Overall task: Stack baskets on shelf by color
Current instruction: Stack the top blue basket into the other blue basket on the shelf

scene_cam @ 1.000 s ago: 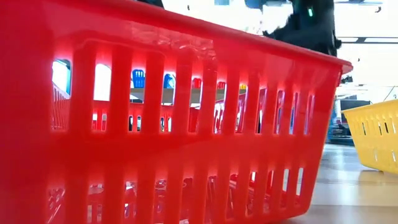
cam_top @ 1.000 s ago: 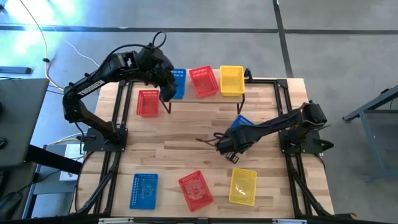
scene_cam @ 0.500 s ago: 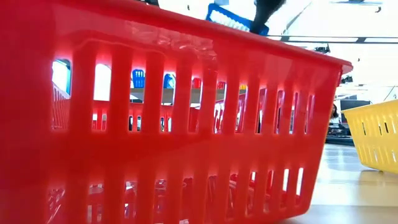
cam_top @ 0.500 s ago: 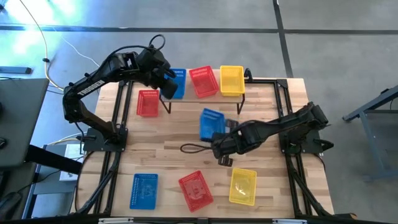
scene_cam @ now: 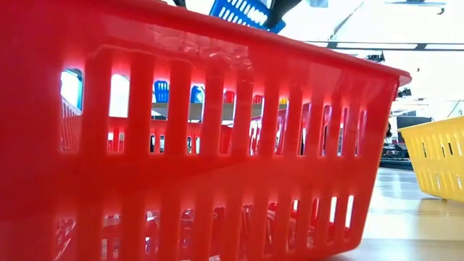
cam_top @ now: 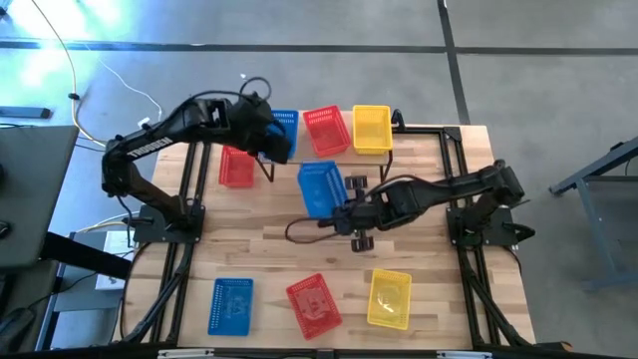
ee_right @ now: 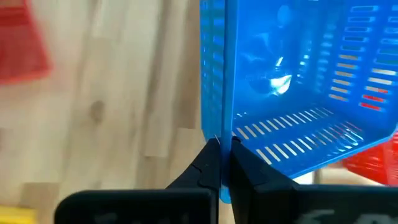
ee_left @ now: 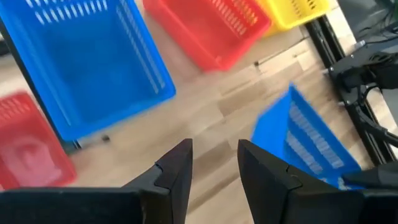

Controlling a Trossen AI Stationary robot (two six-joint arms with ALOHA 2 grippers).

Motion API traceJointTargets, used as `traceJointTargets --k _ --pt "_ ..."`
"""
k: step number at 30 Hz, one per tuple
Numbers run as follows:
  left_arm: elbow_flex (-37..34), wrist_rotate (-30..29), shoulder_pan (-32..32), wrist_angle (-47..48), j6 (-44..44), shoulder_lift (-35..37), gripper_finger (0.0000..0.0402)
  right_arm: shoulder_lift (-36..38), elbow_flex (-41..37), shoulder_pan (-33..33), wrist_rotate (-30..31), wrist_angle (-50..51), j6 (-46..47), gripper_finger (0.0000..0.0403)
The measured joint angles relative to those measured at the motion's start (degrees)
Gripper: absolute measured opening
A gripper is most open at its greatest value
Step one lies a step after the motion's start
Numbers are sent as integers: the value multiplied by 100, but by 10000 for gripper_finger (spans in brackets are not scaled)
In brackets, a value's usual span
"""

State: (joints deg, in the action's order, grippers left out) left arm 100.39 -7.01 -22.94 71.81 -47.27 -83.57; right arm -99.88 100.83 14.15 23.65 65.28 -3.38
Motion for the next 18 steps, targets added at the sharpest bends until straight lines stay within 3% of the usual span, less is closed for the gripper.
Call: traceJointTargets --k 7,18 --pt "-95 -339 596 -133 -1002 -2 117 0 0 -290 100 -2 95 0" --pt "-100 -505 1410 -170 -2088 -157 117 -222 1 -288 -497 10 190 0"
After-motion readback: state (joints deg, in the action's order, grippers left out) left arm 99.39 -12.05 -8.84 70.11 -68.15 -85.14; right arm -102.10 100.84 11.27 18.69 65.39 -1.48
